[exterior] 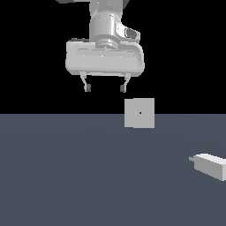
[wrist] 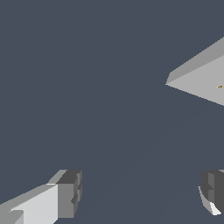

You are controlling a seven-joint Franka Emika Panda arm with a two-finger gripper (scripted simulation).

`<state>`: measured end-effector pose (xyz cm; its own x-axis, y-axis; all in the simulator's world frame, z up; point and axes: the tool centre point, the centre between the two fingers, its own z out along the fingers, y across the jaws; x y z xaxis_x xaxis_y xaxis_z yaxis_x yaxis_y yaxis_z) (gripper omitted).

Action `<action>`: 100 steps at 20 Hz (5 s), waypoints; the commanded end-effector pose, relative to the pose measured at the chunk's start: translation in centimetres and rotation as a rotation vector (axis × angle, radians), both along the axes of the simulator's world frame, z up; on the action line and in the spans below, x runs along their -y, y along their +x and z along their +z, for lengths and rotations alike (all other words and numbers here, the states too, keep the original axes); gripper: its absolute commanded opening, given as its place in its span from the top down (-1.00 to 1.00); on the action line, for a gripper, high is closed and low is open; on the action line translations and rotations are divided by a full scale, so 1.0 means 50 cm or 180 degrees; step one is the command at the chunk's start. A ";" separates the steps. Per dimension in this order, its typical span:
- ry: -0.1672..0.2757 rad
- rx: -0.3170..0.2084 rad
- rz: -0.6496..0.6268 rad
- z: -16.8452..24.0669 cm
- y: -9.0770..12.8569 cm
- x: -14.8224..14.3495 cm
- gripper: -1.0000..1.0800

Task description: Plug the charger into the wall socket.

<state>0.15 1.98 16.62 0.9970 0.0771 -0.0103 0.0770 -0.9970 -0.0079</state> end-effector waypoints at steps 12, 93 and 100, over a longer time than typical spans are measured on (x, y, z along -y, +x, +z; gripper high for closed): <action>0.0002 0.0026 0.0100 -0.023 -0.034 0.039 -0.92; 0.0019 0.0226 0.0767 -0.299 -0.216 0.361 1.00; 0.0012 0.0229 0.0518 -0.277 -0.192 0.327 1.00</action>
<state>-9.78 -14.81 2.47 0.9648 0.2559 0.0603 0.2564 -0.9666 -0.0003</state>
